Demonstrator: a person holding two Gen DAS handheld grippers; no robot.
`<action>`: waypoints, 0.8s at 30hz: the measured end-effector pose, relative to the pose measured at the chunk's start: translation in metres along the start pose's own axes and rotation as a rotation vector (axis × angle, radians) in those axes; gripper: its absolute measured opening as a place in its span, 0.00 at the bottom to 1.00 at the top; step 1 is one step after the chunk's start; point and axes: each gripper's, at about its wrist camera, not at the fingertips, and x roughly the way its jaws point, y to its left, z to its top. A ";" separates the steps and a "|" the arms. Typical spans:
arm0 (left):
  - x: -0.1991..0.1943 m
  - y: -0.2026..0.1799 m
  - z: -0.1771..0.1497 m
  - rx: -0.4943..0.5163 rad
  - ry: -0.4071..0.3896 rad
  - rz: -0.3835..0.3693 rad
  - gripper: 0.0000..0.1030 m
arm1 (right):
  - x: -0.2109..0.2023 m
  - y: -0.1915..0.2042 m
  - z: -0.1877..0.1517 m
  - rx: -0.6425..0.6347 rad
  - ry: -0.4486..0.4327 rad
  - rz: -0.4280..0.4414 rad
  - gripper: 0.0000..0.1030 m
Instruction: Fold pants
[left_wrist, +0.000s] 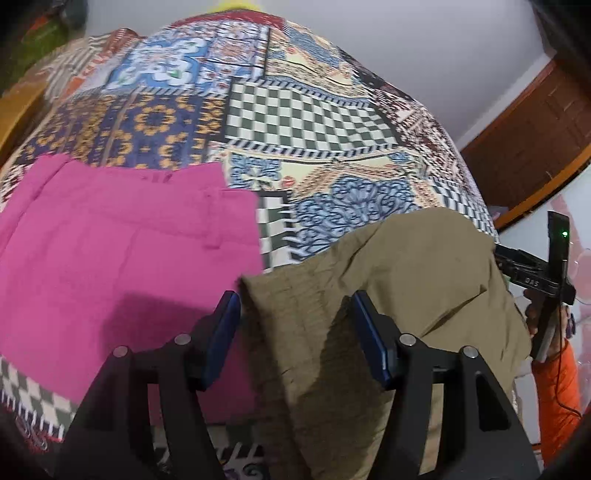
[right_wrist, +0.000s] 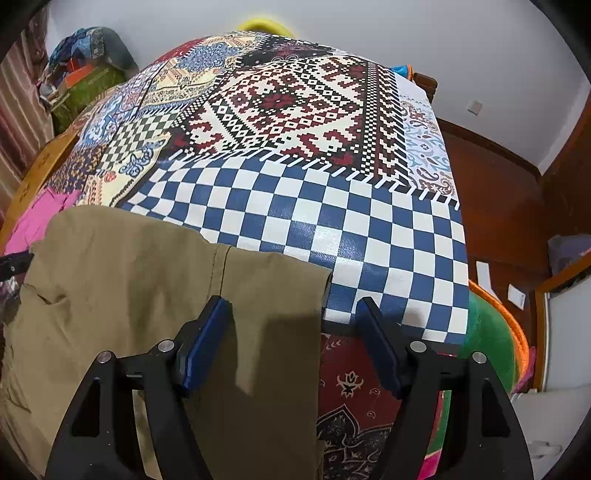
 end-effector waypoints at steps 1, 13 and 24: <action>0.004 -0.002 0.001 0.005 0.008 0.002 0.59 | 0.001 -0.001 0.001 0.001 0.000 0.001 0.68; 0.004 -0.018 -0.001 0.097 -0.024 0.042 0.25 | 0.001 0.022 0.008 -0.069 -0.076 -0.053 0.12; -0.041 -0.033 0.015 0.121 -0.133 0.058 0.03 | -0.050 0.029 0.031 -0.046 -0.258 -0.067 0.06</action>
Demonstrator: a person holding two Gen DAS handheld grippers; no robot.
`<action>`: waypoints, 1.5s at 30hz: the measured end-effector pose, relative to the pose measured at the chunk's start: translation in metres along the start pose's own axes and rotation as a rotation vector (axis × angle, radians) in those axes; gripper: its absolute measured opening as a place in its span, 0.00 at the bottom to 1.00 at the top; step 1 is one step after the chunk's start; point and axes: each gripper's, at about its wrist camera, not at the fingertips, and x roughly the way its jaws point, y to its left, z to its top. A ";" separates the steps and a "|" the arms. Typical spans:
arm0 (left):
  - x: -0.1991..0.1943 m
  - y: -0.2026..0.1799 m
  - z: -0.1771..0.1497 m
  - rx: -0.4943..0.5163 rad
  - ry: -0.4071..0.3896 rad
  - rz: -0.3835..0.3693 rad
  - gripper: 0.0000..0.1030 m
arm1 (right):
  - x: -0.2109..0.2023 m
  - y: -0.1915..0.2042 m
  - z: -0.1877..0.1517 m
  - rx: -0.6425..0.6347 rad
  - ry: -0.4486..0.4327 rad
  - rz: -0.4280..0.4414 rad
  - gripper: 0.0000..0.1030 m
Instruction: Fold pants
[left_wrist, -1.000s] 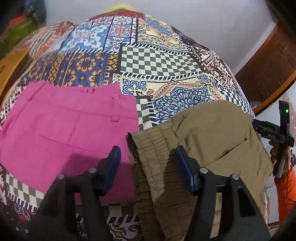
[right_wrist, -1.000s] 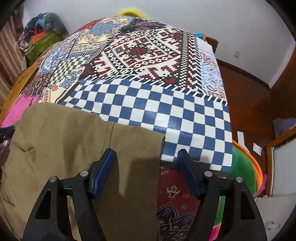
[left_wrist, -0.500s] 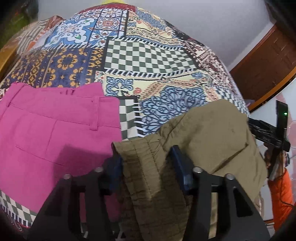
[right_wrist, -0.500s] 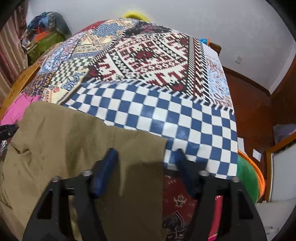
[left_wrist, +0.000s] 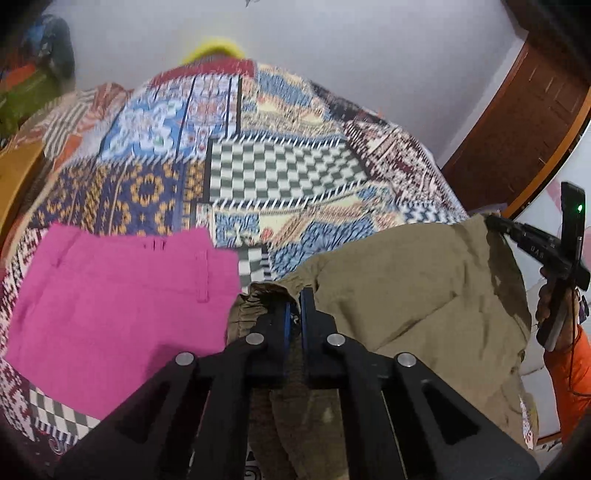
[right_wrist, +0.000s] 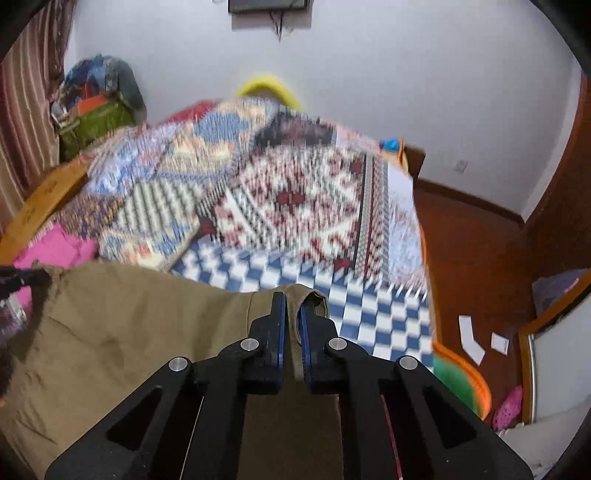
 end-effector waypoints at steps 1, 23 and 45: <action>-0.005 -0.004 0.004 0.012 -0.011 0.006 0.03 | -0.005 0.000 0.006 0.002 -0.016 -0.002 0.06; -0.121 -0.042 0.024 0.085 -0.215 -0.028 0.03 | -0.126 0.016 0.035 0.027 -0.266 0.009 0.06; -0.177 -0.067 -0.101 0.169 -0.129 -0.012 0.03 | -0.197 0.026 -0.097 0.174 -0.157 0.102 0.04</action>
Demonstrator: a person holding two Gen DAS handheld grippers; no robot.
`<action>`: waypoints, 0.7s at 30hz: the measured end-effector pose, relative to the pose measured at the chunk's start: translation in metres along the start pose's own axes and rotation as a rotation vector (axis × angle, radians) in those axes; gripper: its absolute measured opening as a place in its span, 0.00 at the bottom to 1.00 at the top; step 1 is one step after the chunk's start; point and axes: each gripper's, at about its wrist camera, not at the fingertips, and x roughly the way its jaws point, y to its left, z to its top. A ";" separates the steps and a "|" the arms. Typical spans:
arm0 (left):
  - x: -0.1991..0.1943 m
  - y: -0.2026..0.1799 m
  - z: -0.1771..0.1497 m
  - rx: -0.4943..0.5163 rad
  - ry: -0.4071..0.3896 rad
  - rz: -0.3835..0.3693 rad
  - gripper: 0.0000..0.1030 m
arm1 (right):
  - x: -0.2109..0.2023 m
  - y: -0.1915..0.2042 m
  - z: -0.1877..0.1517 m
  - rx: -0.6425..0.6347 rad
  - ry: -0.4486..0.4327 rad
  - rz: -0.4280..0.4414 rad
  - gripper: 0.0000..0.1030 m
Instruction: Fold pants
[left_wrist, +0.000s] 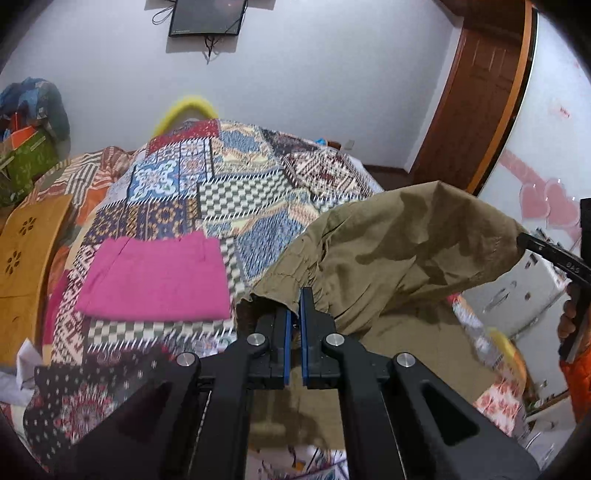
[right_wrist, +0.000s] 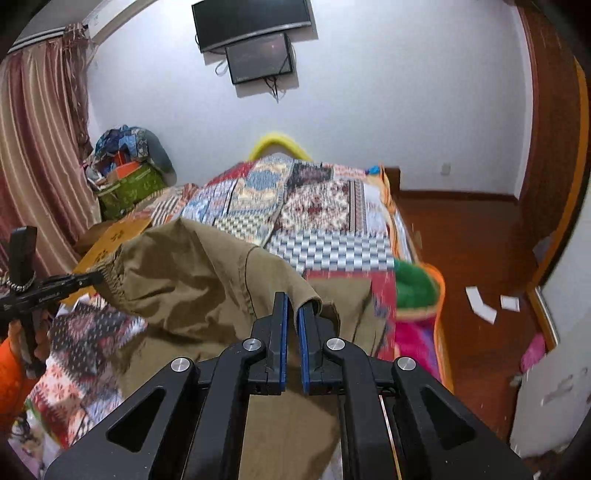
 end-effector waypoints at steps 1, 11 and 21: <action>-0.001 0.000 -0.007 -0.002 0.006 0.003 0.03 | -0.002 0.001 -0.006 0.001 0.010 -0.004 0.04; 0.004 0.004 -0.065 -0.029 0.093 0.022 0.03 | -0.005 0.008 -0.072 0.019 0.135 -0.034 0.04; 0.008 0.007 -0.102 -0.015 0.153 0.078 0.05 | 0.020 -0.008 -0.133 0.007 0.301 -0.102 0.04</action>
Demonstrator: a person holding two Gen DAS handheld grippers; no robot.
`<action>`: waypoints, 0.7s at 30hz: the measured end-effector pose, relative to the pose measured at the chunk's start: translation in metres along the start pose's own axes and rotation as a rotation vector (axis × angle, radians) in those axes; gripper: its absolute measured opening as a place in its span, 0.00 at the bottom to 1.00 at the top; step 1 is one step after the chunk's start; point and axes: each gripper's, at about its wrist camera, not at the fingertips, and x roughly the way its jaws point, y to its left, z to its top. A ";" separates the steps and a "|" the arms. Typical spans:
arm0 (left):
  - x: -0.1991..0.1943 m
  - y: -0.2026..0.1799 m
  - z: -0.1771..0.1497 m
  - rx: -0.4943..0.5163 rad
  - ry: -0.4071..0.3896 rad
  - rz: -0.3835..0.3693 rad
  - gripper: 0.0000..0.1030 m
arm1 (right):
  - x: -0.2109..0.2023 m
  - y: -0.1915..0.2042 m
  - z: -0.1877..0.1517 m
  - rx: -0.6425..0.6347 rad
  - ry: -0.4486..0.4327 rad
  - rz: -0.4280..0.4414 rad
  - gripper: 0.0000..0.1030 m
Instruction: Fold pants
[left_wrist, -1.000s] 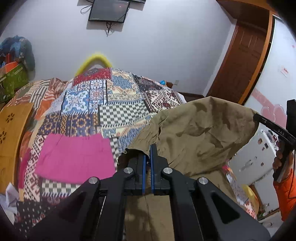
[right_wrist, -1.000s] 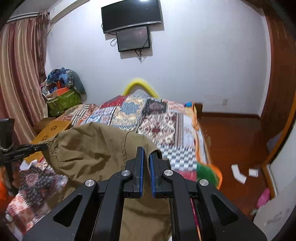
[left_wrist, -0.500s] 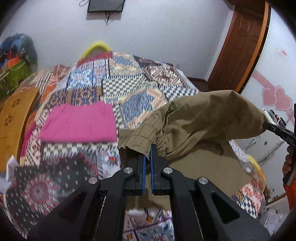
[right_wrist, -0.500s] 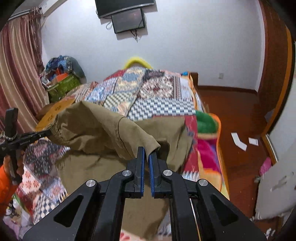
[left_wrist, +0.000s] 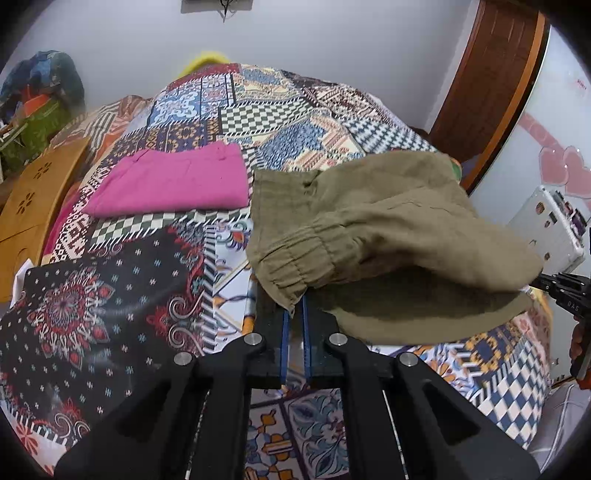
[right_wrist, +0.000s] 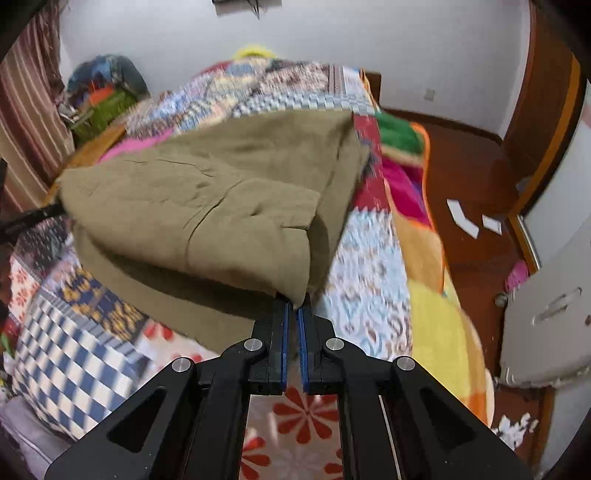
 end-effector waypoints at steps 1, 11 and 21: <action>0.001 0.000 -0.003 0.004 0.006 0.007 0.05 | 0.002 -0.001 -0.004 0.001 0.011 -0.002 0.04; 0.014 0.019 -0.021 -0.041 0.075 0.083 0.05 | 0.005 -0.010 -0.023 -0.005 0.094 -0.030 0.04; -0.041 0.016 0.016 -0.081 -0.062 0.027 0.05 | -0.036 -0.029 0.003 0.077 0.026 -0.119 0.21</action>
